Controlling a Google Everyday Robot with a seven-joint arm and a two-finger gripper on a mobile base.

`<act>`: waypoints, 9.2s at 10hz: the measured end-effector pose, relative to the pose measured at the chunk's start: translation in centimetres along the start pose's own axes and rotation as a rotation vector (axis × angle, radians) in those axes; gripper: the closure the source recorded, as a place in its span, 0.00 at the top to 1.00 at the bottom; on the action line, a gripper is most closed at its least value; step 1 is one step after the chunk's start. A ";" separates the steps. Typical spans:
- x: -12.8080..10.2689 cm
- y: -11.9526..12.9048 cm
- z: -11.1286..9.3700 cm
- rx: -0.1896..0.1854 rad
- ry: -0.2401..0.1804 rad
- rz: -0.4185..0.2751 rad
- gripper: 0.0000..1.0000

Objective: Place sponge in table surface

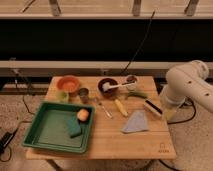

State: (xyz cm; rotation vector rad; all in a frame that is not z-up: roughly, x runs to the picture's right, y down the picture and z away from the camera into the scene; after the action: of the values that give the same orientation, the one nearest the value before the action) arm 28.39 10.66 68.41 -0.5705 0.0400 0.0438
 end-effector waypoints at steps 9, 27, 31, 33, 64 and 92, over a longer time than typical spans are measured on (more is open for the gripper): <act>0.0 0.0 0.0 0.000 0.000 0.000 0.65; -12.9 -0.3 0.1 -0.022 -0.164 -0.226 0.65; -22.6 0.7 1.6 -0.015 -0.222 -0.411 0.65; -26.2 1.2 2.4 -0.016 -0.245 -0.500 0.65; -46.1 3.1 13.0 -0.156 -0.339 -1.324 0.65; -47.1 4.2 9.3 -0.135 -0.253 -1.543 0.00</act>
State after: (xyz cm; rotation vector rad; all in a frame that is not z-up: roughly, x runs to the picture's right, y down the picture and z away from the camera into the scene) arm -18.57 17.76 76.36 -0.6034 -0.6566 -1.3878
